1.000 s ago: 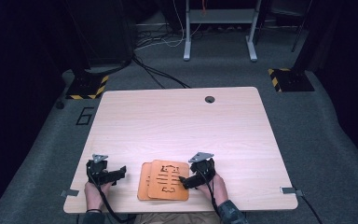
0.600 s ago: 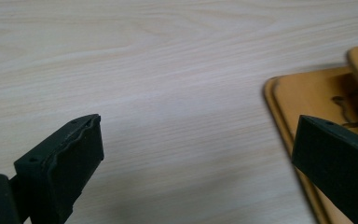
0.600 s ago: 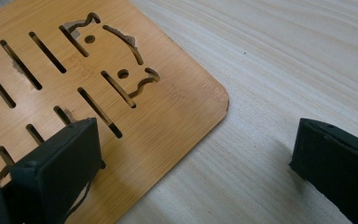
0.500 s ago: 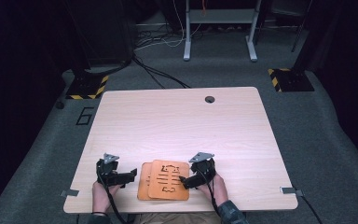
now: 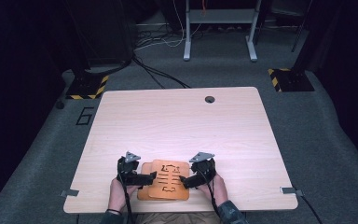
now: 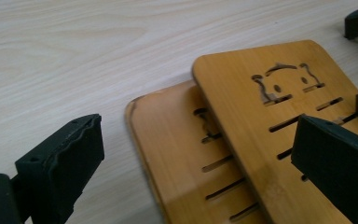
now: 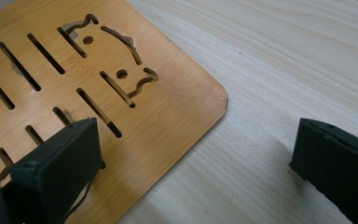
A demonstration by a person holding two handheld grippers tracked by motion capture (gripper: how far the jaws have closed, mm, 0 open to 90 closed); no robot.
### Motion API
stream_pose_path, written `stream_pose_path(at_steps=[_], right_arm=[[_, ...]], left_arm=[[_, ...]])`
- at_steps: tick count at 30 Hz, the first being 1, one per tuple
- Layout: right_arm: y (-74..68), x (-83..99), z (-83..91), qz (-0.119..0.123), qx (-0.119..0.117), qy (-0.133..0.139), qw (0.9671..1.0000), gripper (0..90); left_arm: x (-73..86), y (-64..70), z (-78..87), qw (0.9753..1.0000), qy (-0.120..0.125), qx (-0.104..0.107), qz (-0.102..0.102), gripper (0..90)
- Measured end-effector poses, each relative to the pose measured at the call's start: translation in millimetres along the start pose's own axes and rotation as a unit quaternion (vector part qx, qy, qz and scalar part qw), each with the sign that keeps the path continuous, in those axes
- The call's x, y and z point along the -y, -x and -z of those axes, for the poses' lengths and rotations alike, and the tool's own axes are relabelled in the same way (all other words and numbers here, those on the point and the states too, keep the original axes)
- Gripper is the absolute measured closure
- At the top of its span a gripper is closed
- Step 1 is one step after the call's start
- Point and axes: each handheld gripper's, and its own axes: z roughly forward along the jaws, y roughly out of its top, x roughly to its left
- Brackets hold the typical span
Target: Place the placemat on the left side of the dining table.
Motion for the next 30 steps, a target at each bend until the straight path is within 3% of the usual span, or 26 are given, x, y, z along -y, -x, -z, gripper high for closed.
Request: stream_pose_path(at_steps=[4, 13, 30], right_arm=[[0.0, 0.1, -0.1, 0.000, 0.001, 0.001, 1.0000, 0.3], [0.1, 0.3, -0.1, -0.001, 0.001, 0.002, 1.0000, 0.3], [-0.1, 0.2, -0.2, -0.003, 0.002, 0.002, 1.0000, 0.3]], left_arm=[[-5.1, 11.9, -7.1, 0.9999, -0.003, 0.014, -0.008, 1.6], [-7.6, 18.3, -17.0, 0.9984, -0.013, 0.055, -0.001, 0.0], [-10.6, 30.0, -29.6, 0.9961, -0.032, 0.081, -0.014, 0.0]])
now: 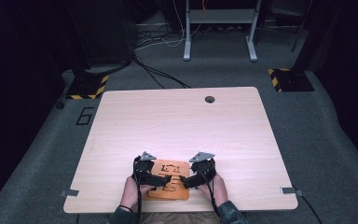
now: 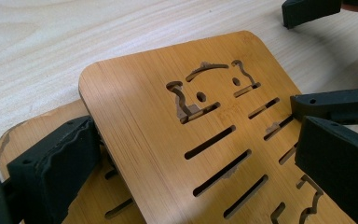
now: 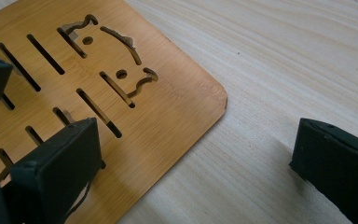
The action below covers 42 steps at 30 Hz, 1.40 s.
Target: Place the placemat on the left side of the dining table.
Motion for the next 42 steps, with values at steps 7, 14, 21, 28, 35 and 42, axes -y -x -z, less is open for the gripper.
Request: stream_pose_path(at_steps=[7, 14, 21, 28, 35, 42], right_arm=[[0.2, 0.1, -0.1, 0.001, 0.000, 0.001, 1.0000, 0.3], [0.2, -0.2, -0.1, 0.000, 0.000, 0.000, 1.0000, 0.3], [0.9, -0.5, 0.2, -0.004, -0.002, 0.000, 1.0000, 0.7], [3.4, 0.0, 1.4, -0.012, -0.001, 0.004, 0.9999, 1.2], [5.7, 0.1, 2.4, -0.021, -0.008, 0.005, 0.9997, 1.7], [8.6, 0.7, 3.8, -0.028, -0.010, 0.008, 0.9995, 2.1]], left_arm=[[-1.0, 1.2, -3.6, 0.9999, -0.010, -0.003, -0.005, 0.1], [-1.5, 2.6, -1.7, 0.9999, -0.011, -0.011, -0.006, 2.3], [-3.0, 0.7, 4.1, 1.0000, -0.007, -0.007, 0.001, 7.9], [-5.1, -0.2, 11.7, 0.9999, 0.010, -0.001, 0.013, 15.4], [-8.9, 1.5, 18.8, 0.9997, 0.018, 0.002, 0.014, 21.4], [-12.1, 4.4, 22.4, 0.9997, 0.022, 0.001, 0.012, 23.1]])
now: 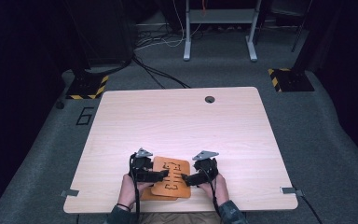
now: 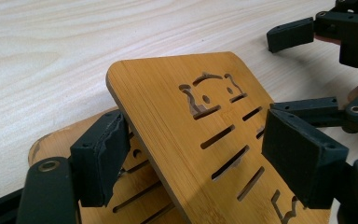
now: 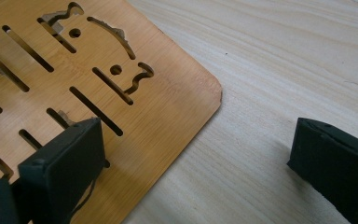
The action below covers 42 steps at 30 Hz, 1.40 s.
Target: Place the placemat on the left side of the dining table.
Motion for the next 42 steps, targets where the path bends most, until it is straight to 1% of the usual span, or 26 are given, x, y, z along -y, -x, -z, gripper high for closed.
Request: stream_pose_path(at_steps=[3, 5, 7, 8, 13, 14, 15, 17, 18, 19, 21, 23, 29, 33, 36, 39, 42], right_arm=[[0.7, 0.4, 0.6, -0.006, -0.001, 0.002, 1.0000, 2.1], [2.1, 0.5, 0.7, -0.003, -0.001, 0.005, 1.0000, 2.1], [2.3, 0.6, 0.9, -0.005, -0.001, 0.005, 1.0000, 2.1], [2.5, 0.7, 1.5, -0.009, -0.002, 0.004, 0.9999, 2.1], [3.3, 0.8, 2.0, -0.013, -0.003, 0.004, 0.9999, 2.1], [3.5, 0.9, 2.2, -0.015, -0.005, 0.004, 0.9999, 2.2], [4.6, 1.2, 2.6, -0.018, -0.004, 0.005, 0.9998, 2.2], [6.1, 1.4, 3.1, -0.018, -0.004, 0.007, 0.9998, 2.2], [6.1, 1.4, 3.1, -0.018, -0.004, 0.007, 0.9998, 2.2], [7.4, 1.8, 3.9, -0.025, -0.005, 0.008, 0.9997, 2.2], [7.6, 2.0, 4.2, -0.025, -0.003, 0.008, 0.9996, 2.2], [8.4, 2.2, 4.6, -0.026, -0.004, 0.009, 0.9996, 2.2], [10.5, 2.9, 5.8, -0.031, -0.005, 0.011, 0.9995, 2.2], [12.1, 3.2, 6.4, -0.033, -0.003, 0.012, 0.9994, 2.2], [12.8, 3.5, 6.9, -0.036, 0.001, 0.012, 0.9993, 2.3], [14.5, 4.0, 8.0, -0.037, 0.002, 0.011, 0.9993, 2.3], [15.2, 4.4, 8.6, -0.041, 0.002, 0.012, 0.9991, 2.3]], left_arm=[[-2.0, 2.5, 1.7, 1.0000, 0.005, 0.001, 0.000, 23.2], [-3.5, 3.5, 3.3, 1.0000, 0.005, 0.002, -0.004, 23.3], [-4.3, 3.8, 3.9, 1.0000, 0.003, 0.004, -0.006, 23.3], [-5.4, 4.8, 4.8, 1.0000, 0.004, 0.003, -0.007, 23.2], [-7.1, 7.1, 6.3, 0.9999, 0.005, 0.003, -0.009, 23.2], [-7.7, 7.4, 7.0, 0.9999, 0.007, 0.009, -0.008, 23.2], [-8.1, 7.8, 7.4, 0.9999, 0.008, 0.009, -0.008, 23.4], [-9.3, 9.7, 8.7, 0.9995, 0.011, 0.028, -0.006, 25.6], [-9.3, 9.7, 8.7, 0.9995, 0.011, 0.028, -0.006, 26.0], [-9.8, 11.5, 8.2, 0.9993, 0.009, 0.034, -0.011, 26.9], [-10.3, 13.2, 7.4, 0.9994, 0.012, 0.031, -0.010, 27.2], [-11.3, 13.7, 8.0, 0.9993, 0.013, 0.034, -0.011, 29.1], [-14.5, 16.6, 11.1, 0.9991, 0.013, 0.035, -0.019, 32.5], [-15.1, 17.2, 10.9, 0.9992, 0.016, 0.032, -0.016, 36.2], [-14.9, 17.7, 10.8, 0.9993, 0.017, 0.031, -0.010, 39.4], [-16.7, 19.6, 12.7, 0.9992, 0.020, 0.031, -0.016, 41.4], [-19.7, 21.8, 14.1, 0.9989, 0.022, 0.036, -0.021, 43.5]])
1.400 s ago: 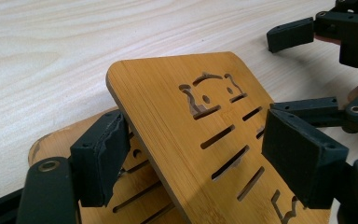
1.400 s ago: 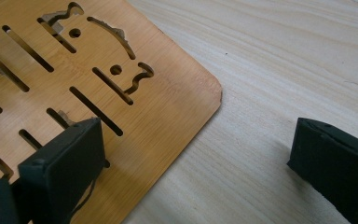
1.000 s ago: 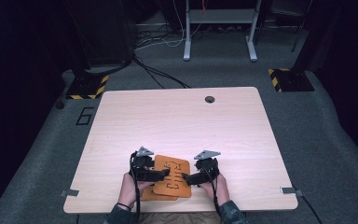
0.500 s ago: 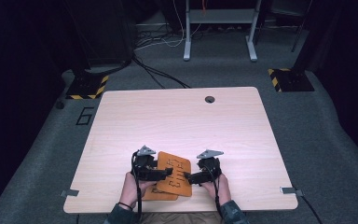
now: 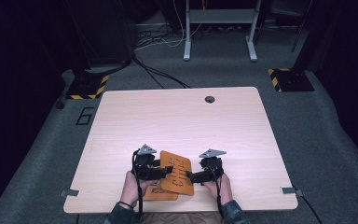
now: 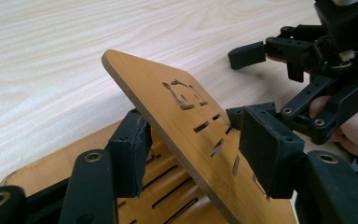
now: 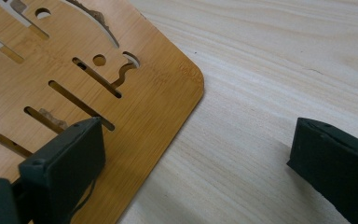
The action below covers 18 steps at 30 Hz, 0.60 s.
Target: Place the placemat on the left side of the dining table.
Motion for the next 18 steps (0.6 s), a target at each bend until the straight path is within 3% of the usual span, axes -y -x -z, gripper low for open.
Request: stream_pose_path(at_steps=[2, 7, 13, 18], right_arm=[[0.4, 0.1, 0.2, -0.001, -0.001, 0.001, 1.0000, 2.3], [3.3, 0.5, 1.3, -0.007, 0.000, 0.005, 1.0000, 2.4], [4.3, 0.7, 1.8, -0.012, 0.002, 0.007, 0.9999, 2.4], [4.4, 1.0, 2.3, -0.016, 0.005, 0.007, 0.9998, 2.4]], left_arm=[[-1.4, 0.7, 0.4, 1.0000, -0.001, 0.002, -0.004, 44.0], [-2.2, 7.2, -4.9, 0.9996, -0.003, 0.026, -0.007, 56.5], [-2.8, 11.8, -9.8, 0.9994, -0.008, 0.032, -0.009, 64.4], [-5.7, 11.6, -11.4, 0.9994, -0.012, 0.030, -0.010, 65.8]])
